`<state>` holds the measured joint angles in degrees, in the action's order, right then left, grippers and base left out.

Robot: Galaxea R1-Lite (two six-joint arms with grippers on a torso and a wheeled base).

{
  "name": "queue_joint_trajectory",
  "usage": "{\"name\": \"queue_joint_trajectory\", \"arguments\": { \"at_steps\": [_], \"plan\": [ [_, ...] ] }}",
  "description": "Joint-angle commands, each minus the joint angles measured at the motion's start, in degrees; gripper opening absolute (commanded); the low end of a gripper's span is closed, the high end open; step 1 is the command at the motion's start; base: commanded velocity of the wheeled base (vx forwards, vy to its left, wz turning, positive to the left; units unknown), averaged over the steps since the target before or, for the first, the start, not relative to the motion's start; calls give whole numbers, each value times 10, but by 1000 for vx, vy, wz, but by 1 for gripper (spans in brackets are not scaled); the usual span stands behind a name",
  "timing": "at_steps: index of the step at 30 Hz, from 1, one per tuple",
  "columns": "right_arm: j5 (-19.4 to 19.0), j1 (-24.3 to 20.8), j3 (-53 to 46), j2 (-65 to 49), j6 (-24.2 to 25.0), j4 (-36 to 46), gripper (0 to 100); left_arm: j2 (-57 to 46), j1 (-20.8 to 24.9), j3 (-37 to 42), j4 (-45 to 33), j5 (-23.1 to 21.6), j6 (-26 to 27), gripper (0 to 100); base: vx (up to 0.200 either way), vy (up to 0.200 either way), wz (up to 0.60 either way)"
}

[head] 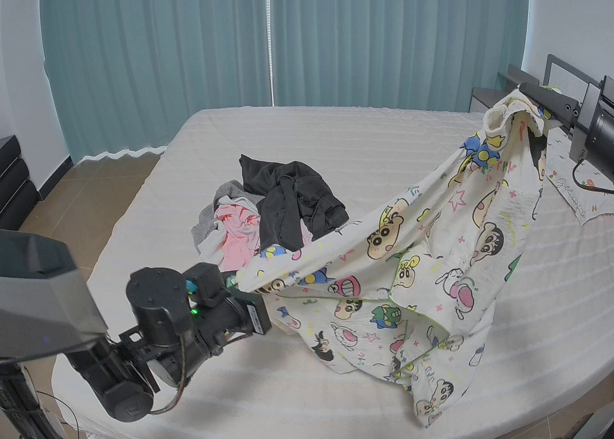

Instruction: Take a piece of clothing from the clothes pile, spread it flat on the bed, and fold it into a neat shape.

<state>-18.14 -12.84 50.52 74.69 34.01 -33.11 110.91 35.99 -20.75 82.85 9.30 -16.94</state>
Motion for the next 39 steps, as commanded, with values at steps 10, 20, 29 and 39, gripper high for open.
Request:
{"name": "queue_joint_trajectory", "arguments": {
  "at_steps": [10, 20, 29, 39],
  "plan": [
    [32, 2, 168, -17, 4, 9, 0, -301, -30, -269, -364, 10, 4, 0, 0, 0, 0],
    [30, -41, 11, -101, 0, 19, 0, -321, -26, -150, -363, 45, 21, 0, 0, 0, 0],
    [26, -40, -41, -104, 8, 12, 0, -316, 7, -56, -317, 45, 17, 0, -67, 0, 0],
    [16, -51, -24, -121, 43, 13, 0, -318, 22, -41, -312, 45, 16, 0, -200, 0, 0]
  ]
}}
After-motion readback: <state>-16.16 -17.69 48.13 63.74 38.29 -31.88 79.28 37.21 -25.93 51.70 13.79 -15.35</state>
